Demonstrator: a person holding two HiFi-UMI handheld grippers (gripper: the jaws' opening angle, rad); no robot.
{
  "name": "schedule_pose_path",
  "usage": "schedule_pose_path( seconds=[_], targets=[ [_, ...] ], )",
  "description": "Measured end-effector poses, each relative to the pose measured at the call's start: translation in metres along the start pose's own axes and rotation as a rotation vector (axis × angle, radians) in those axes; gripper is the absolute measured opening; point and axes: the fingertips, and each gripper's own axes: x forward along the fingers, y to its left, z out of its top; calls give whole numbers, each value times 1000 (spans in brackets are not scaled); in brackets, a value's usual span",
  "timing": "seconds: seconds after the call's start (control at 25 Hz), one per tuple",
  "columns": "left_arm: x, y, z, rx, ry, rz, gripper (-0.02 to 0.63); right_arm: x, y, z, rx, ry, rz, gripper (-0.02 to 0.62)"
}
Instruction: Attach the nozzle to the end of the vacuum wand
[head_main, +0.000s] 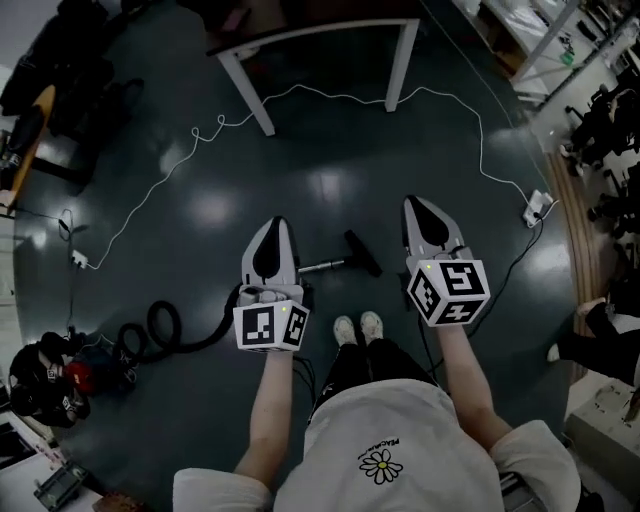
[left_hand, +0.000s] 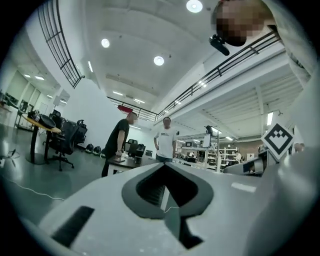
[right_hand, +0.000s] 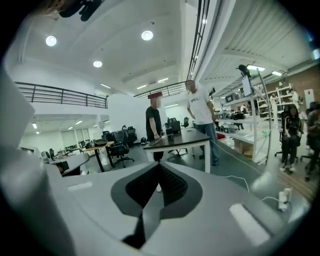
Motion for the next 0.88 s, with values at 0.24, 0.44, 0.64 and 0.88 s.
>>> schedule_pose_path(
  seconds=[0.24, 0.44, 0.64, 0.88],
  targets=[
    [-32, -34, 71, -65, -134, -50, 2, -59, 15, 49, 0, -110, 27, 8],
    [-51, -52, 81, -28, -132, -83, 2, -89, 30, 57, -20, -138, 43, 8],
    [-64, -61, 95, -31, -160, -89, 2, -104, 46, 57, -45, -144, 87, 8],
    [-82, -65, 99, -1, -154, -99, 2, -113, 67, 58, -73, -149, 133, 6]
  ],
)
